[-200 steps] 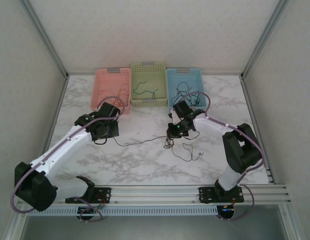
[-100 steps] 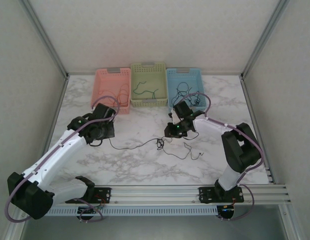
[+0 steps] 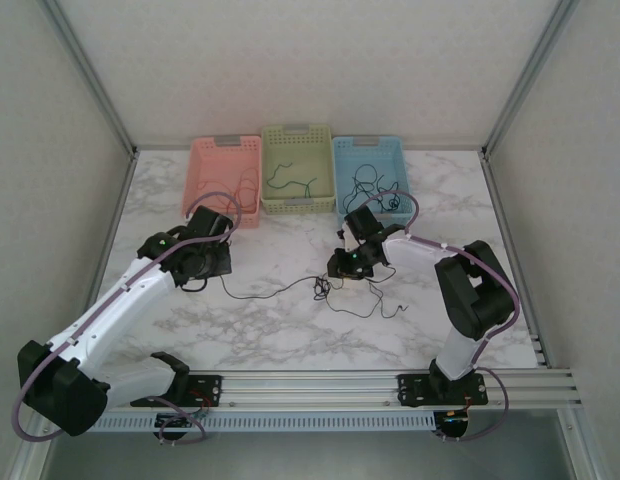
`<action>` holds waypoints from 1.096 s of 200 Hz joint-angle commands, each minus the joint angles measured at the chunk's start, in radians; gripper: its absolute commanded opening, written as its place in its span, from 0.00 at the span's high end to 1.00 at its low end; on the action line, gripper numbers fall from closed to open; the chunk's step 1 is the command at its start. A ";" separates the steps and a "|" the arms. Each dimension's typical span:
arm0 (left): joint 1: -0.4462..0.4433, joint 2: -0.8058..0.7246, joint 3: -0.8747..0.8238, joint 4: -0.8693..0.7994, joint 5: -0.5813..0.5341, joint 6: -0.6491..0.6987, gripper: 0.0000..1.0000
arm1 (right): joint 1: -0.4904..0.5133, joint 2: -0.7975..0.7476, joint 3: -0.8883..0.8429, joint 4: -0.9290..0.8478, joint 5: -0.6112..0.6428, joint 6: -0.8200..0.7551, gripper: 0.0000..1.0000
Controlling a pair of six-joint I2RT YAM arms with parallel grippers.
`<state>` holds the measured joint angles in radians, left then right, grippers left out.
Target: Untangle the cables
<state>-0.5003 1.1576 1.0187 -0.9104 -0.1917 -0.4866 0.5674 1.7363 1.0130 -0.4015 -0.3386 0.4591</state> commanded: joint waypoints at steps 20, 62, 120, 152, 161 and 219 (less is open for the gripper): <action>0.006 0.016 -0.003 -0.002 0.005 -0.009 1.00 | 0.018 0.009 0.061 -0.160 0.146 0.005 0.65; 0.006 0.021 0.004 -0.009 -0.004 -0.002 1.00 | 0.082 0.050 0.109 -0.245 0.257 0.016 0.65; 0.006 0.024 0.004 -0.008 -0.005 0.000 1.00 | 0.138 0.138 0.161 -0.296 0.336 0.029 0.68; 0.006 0.024 0.002 -0.005 -0.006 0.000 1.00 | 0.156 0.178 0.176 -0.298 0.367 0.036 0.79; 0.006 0.024 0.001 -0.005 -0.008 0.000 1.00 | 0.156 0.177 0.175 -0.290 0.372 0.041 0.86; 0.012 0.016 0.040 -0.050 -0.087 0.022 1.00 | 0.154 -0.019 0.201 -0.285 0.506 0.005 1.00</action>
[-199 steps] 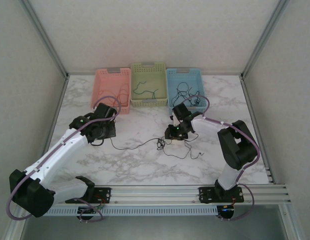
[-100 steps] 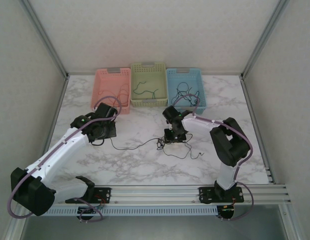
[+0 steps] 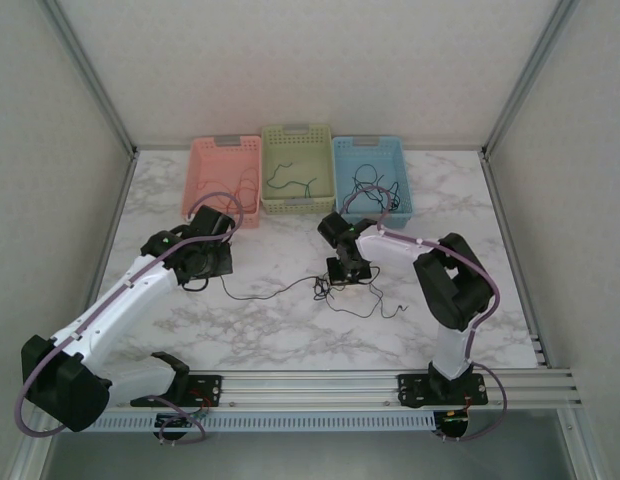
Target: Untangle the cables
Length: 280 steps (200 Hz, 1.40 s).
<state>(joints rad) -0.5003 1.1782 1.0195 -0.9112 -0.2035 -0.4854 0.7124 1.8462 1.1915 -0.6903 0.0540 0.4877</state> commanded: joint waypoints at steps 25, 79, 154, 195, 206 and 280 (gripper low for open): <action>0.042 -0.063 0.093 -0.112 -0.161 0.045 1.00 | -0.038 -0.290 0.018 -0.029 0.257 -0.047 1.00; 0.202 -0.255 0.226 -0.222 -0.361 0.125 1.00 | -0.482 -0.669 -0.201 0.003 0.287 0.060 1.00; 0.314 -0.303 0.263 -0.232 -0.322 0.184 1.00 | -0.796 -0.714 -0.361 0.101 0.011 0.089 1.00; 0.314 -0.311 0.247 -0.143 0.099 0.173 1.00 | -0.782 -0.742 -0.369 0.196 -0.237 0.066 1.00; 0.314 -0.302 0.277 -0.127 0.205 0.174 1.00 | -0.775 -0.758 -0.358 0.214 -0.297 0.058 1.00; 0.299 -0.264 0.392 0.027 0.741 0.103 1.00 | -0.616 -0.865 -0.275 0.302 -0.483 0.038 1.00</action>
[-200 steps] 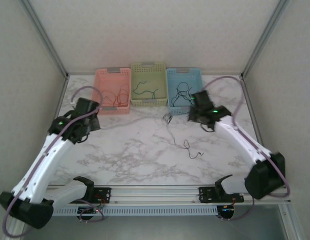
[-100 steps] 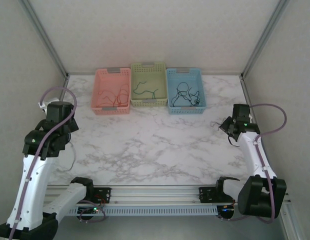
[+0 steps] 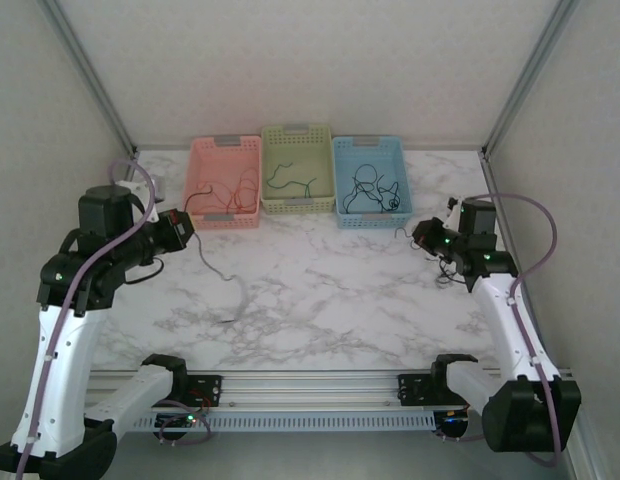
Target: Untangle the cables
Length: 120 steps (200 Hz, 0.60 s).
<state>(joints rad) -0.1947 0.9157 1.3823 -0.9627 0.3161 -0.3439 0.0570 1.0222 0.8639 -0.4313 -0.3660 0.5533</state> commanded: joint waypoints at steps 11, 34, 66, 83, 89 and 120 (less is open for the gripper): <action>-0.008 0.002 0.027 0.080 0.215 -0.035 1.00 | 0.049 -0.046 0.060 0.045 -0.066 -0.032 1.00; -0.009 0.040 -0.002 0.043 0.149 -0.028 1.00 | 0.055 -0.015 0.071 0.008 -0.036 -0.036 1.00; -0.012 0.068 -0.112 0.055 0.090 -0.047 1.00 | 0.058 0.048 0.040 -0.034 0.025 -0.008 1.00; -0.011 0.081 -0.156 0.059 0.074 -0.056 1.00 | 0.058 0.092 0.020 -0.070 0.075 0.000 1.00; -0.012 0.086 -0.170 0.064 0.074 -0.057 1.00 | 0.059 0.111 0.015 -0.089 0.097 0.003 1.00; -0.024 0.092 -0.210 0.083 0.081 -0.058 1.00 | 0.060 0.196 -0.007 -0.150 0.148 -0.017 0.96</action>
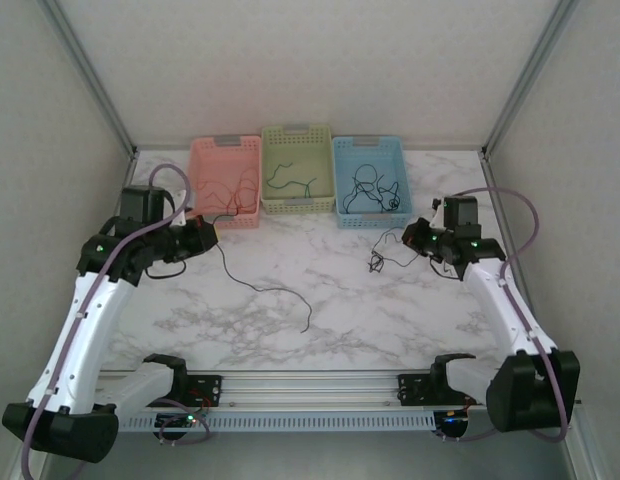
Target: Untangle the cables
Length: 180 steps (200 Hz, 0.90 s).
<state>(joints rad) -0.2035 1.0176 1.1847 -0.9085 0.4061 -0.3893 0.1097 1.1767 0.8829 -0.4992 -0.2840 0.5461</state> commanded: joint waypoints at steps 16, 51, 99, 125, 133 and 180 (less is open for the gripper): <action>-0.022 -0.008 -0.013 0.034 -0.001 -0.010 1.00 | 0.012 0.035 -0.029 -0.085 0.092 -0.023 0.68; -0.043 0.006 -0.010 0.071 0.041 -0.021 1.00 | 0.124 -0.049 -0.008 -0.023 0.137 -0.085 0.44; -0.073 0.022 0.013 0.110 0.076 -0.051 1.00 | 0.419 -0.092 -0.088 0.375 -0.078 -0.173 0.39; -0.089 0.027 0.031 0.107 0.078 -0.055 1.00 | 0.592 -0.004 -0.084 0.500 -0.108 -0.290 0.38; -0.095 0.027 0.035 0.105 0.083 -0.057 1.00 | 0.632 0.031 -0.077 0.531 -0.107 -0.332 0.38; -0.120 0.022 0.052 0.095 0.082 -0.060 1.00 | 0.801 0.223 0.004 0.649 -0.124 -0.503 0.36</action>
<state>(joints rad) -0.3111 1.0470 1.2037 -0.8192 0.4679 -0.4351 0.8612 1.3247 0.8173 0.0448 -0.3794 0.1867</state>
